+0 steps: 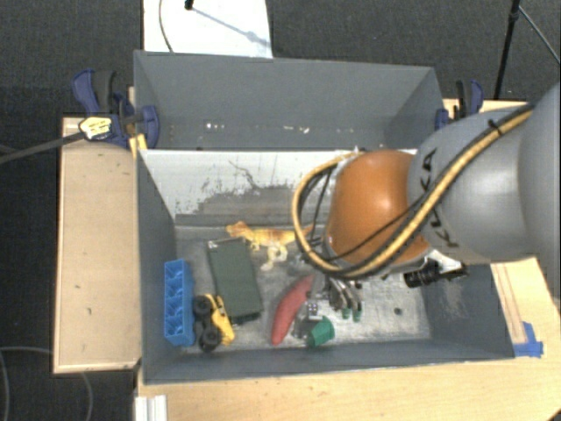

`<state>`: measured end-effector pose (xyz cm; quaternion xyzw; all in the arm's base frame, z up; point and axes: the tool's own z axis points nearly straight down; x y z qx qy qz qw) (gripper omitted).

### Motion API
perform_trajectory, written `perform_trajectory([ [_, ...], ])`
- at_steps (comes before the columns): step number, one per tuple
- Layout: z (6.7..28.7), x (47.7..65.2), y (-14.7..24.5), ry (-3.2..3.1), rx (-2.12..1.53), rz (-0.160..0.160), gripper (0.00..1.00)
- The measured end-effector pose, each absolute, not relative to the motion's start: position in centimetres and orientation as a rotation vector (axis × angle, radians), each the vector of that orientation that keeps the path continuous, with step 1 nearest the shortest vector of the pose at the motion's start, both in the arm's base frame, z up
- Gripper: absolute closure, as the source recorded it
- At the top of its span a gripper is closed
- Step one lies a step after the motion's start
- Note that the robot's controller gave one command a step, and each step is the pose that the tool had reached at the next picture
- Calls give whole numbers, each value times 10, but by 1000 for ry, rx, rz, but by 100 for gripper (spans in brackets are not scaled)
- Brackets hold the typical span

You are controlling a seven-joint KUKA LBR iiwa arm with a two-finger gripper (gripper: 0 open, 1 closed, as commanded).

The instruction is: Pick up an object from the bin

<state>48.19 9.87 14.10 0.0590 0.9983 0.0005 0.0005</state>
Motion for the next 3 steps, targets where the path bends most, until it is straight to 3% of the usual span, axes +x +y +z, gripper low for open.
perform_trajectory([
  [1,141,482,99,3135,192,2,100],
  [2,141,482,99,3135,192,2,0],
  [3,141,482,99,3134,197,2,100],
])
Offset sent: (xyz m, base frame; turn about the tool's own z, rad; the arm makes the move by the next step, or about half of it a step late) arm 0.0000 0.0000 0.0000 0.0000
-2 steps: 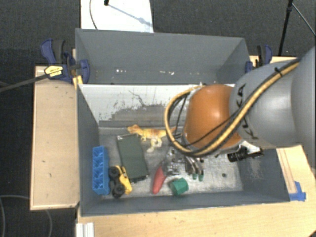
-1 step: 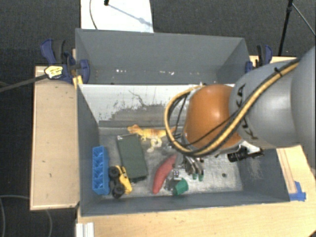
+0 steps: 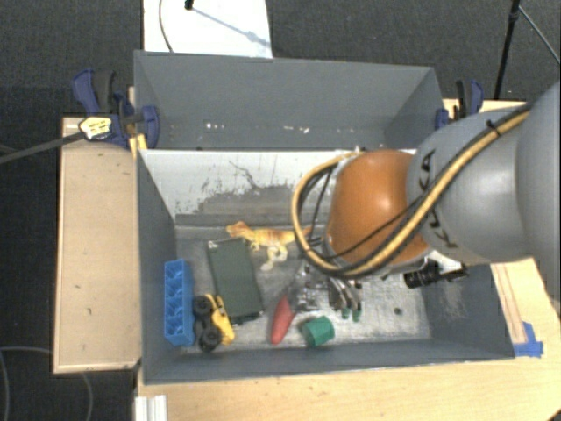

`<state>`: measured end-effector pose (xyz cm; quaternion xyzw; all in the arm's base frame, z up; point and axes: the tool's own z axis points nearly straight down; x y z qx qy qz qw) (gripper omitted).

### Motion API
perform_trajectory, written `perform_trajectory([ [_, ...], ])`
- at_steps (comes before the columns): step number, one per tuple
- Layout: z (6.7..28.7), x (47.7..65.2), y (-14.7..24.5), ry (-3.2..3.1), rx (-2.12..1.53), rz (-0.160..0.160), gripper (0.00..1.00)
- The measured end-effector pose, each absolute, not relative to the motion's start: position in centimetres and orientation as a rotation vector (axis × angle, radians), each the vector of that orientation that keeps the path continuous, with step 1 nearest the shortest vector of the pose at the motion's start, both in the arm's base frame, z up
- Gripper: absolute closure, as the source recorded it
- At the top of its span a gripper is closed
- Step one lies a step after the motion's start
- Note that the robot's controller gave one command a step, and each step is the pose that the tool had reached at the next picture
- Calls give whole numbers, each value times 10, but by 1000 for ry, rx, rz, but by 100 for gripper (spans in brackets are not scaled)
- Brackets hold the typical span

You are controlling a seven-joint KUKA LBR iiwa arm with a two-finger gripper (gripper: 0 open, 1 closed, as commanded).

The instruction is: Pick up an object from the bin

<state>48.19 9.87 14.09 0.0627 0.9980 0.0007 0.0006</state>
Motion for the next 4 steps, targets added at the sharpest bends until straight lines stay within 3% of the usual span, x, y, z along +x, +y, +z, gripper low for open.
perform_trajectory([
  [1,141,482,99,3135,190,3,0],
  [2,141,482,99,3134,193,2,100],
  [3,141,482,99,3134,196,3,0],
  [4,141,482,99,3134,198,3,0],
])
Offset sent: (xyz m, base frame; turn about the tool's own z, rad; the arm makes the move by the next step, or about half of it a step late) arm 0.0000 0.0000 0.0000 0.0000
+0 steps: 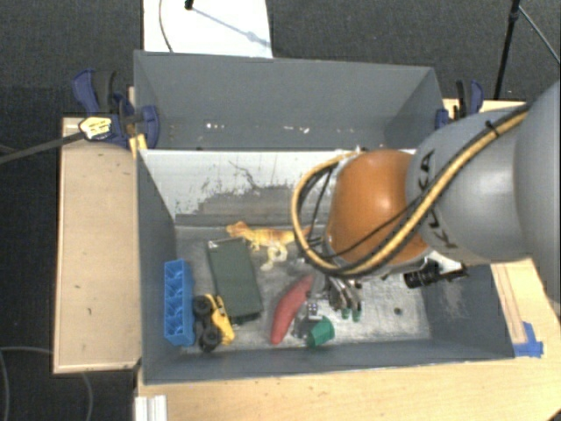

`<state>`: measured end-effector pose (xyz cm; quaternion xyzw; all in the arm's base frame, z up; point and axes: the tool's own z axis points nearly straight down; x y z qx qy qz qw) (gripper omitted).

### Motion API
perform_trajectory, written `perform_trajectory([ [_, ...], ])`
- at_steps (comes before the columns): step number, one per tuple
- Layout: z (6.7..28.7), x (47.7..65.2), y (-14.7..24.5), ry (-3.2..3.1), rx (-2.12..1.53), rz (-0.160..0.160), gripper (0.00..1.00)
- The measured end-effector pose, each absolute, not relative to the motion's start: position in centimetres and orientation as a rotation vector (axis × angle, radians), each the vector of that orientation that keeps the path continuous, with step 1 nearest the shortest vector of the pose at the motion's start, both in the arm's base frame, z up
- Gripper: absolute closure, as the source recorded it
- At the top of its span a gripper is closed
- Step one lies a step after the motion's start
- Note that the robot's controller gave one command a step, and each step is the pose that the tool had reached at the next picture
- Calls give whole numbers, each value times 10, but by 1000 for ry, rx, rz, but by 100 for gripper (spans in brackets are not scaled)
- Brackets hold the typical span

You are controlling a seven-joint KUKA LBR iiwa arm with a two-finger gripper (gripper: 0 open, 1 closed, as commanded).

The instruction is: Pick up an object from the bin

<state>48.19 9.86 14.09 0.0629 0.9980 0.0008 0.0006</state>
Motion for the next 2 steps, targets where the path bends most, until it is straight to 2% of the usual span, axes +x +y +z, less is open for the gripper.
perform_trajectory([
  [1,74,488,114,3132,282,7,100],
  [2,74,488,114,3132,284,7,100],
])
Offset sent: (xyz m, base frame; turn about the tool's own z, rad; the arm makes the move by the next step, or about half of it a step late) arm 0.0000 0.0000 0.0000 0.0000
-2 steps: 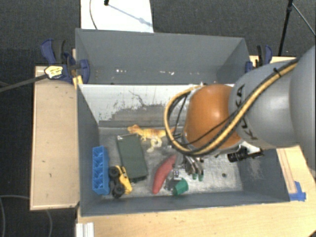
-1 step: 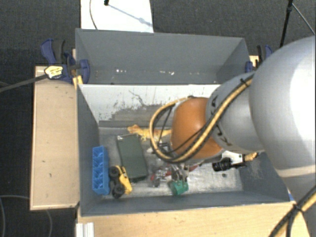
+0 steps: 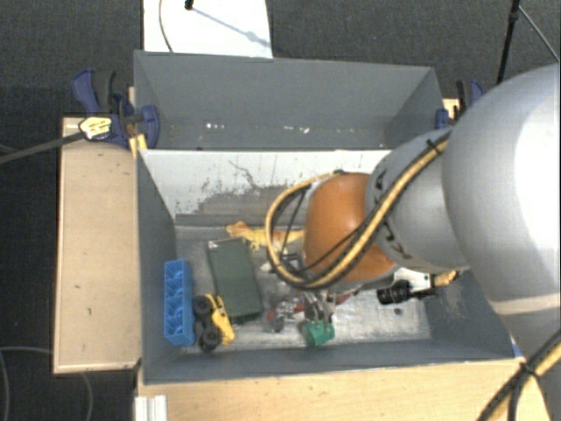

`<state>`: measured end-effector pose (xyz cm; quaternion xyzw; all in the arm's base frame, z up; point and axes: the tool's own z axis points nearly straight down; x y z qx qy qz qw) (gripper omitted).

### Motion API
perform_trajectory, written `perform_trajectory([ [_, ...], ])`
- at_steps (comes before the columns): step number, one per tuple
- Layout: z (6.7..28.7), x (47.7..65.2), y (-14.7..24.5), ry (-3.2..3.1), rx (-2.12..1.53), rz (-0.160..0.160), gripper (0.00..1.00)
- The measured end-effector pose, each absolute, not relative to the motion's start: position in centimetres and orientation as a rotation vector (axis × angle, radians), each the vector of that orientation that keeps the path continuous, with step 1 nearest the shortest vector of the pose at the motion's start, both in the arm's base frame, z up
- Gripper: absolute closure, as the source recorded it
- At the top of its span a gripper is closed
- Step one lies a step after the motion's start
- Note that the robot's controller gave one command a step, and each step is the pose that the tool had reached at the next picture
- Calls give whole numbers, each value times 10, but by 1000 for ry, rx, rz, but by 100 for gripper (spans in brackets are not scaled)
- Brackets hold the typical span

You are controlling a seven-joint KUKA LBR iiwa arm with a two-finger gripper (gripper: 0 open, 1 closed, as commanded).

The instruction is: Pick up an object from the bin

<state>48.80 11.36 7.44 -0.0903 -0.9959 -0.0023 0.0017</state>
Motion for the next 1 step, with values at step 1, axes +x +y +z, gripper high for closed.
perform_trajectory([
  [1,108,480,95,-3128,-288,-1,100],
])
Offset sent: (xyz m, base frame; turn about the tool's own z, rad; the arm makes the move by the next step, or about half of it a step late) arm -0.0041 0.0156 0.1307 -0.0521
